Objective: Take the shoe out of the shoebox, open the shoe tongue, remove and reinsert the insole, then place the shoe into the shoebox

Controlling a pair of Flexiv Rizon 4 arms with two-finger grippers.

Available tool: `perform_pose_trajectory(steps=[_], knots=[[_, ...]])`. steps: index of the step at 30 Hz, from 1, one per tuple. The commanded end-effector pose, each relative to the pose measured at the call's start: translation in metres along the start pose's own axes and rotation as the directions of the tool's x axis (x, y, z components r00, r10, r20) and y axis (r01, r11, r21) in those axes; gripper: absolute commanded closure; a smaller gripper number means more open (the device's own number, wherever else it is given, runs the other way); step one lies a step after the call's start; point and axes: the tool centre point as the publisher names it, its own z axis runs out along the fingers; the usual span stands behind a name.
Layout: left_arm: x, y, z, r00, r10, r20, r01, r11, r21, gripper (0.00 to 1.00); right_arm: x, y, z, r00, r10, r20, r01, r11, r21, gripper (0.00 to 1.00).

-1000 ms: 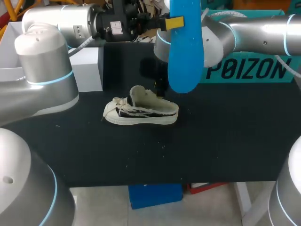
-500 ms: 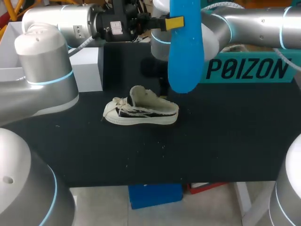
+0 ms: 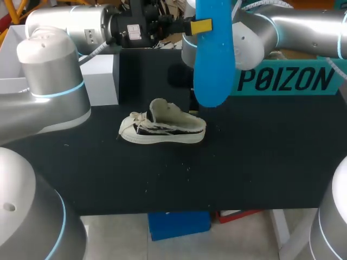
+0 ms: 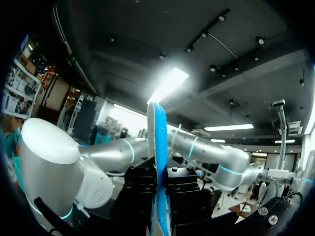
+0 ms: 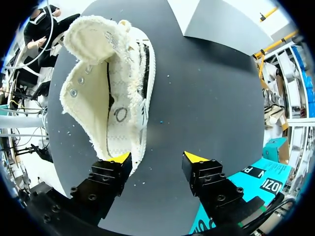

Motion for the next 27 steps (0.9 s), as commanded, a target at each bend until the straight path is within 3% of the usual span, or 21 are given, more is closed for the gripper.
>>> perform_pose_trajectory(steps=[1,6,27], knots=[[-0.001,0.001,0.001,1.000,0.002,0.001,-0.002,1.000,0.000,1.00,0.006,0.004,-0.004,1.000,-0.002,0.010,0.002,1.000,0.000,0.38],[-0.001,0.001,0.001,1.000,0.002,0.001,-0.002,1.000,0.000,1.00,0.013,0.011,-0.003,1.000,-0.004,0.007,0.004,1.000,-0.009,0.43],[-0.001,0.001,0.001,1.000,0.002,0.001,-0.002,1.000,0.000,1.00,0.015,0.043,0.014,0.999,-0.027,-0.037,0.026,0.999,-0.036,0.42]])
